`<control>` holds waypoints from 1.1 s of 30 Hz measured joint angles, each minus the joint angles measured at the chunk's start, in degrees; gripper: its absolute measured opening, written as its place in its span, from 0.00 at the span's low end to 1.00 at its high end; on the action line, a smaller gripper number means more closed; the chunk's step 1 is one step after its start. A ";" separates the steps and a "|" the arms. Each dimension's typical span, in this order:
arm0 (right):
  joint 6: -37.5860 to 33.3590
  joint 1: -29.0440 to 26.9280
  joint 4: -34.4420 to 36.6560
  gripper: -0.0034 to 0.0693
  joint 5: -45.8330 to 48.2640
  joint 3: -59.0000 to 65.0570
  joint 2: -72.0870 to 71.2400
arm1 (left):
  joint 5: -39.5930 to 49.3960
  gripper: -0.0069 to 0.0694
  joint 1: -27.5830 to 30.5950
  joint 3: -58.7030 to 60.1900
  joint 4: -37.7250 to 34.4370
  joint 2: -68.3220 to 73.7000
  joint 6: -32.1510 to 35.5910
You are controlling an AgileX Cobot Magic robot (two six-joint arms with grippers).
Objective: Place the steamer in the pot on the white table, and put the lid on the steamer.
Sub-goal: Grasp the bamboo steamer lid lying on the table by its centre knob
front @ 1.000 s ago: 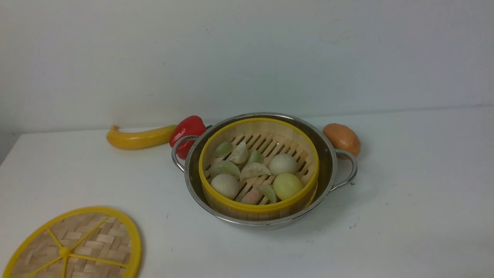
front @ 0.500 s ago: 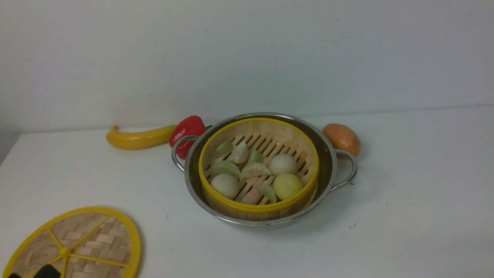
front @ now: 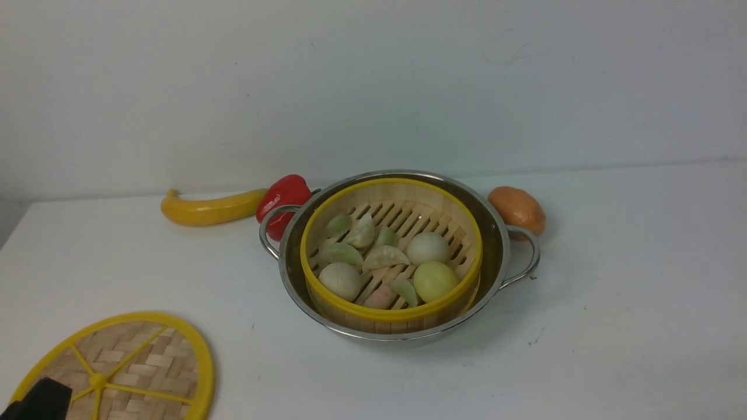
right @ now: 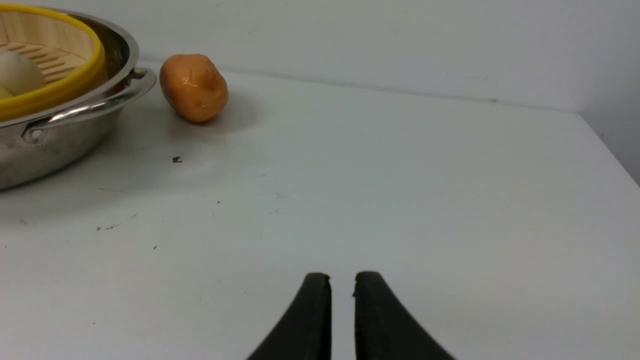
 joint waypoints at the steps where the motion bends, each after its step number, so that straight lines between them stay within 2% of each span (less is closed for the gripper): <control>1: 0.00 0.00 0.00 0.14 0.00 0.00 0.00 | -0.12 0.64 0.00 0.00 0.00 0.00 0.00; 6: 0.00 0.00 0.00 0.15 0.00 0.00 0.00 | -5.25 0.64 0.00 0.00 -0.04 0.00 0.20; 9: 0.00 0.00 0.00 0.16 0.00 0.00 0.00 | -5.06 0.64 0.00 -1.06 1.10 0.00 2.07; 12: 0.00 0.00 0.00 0.16 0.00 0.00 0.00 | 1.26 0.64 0.00 -6.65 4.08 0.23 6.59; 16: 0.00 0.00 0.00 0.17 0.00 0.00 0.00 | 15.61 0.64 0.00 -17.08 5.96 4.77 9.52; 20: 0.00 0.00 0.00 0.17 0.00 0.00 0.00 | 28.84 0.64 0.00 -24.89 7.27 11.58 9.80; 21: 0.00 0.00 0.00 0.17 0.00 0.00 0.00 | 35.42 0.64 0.00 -29.14 8.63 14.83 9.74; 27: 0.00 0.00 0.00 0.18 -0.01 0.00 0.00 | 49.00 0.64 0.00 -40.45 14.57 24.91 7.98; 28: 0.00 0.00 0.00 0.19 -0.07 0.00 0.00 | 53.74 0.64 0.00 -44.61 19.09 29.45 6.12; 33: 0.00 0.00 0.00 0.19 -0.13 0.00 0.00 | 62.58 0.64 0.00 -52.88 32.07 41.06 3.42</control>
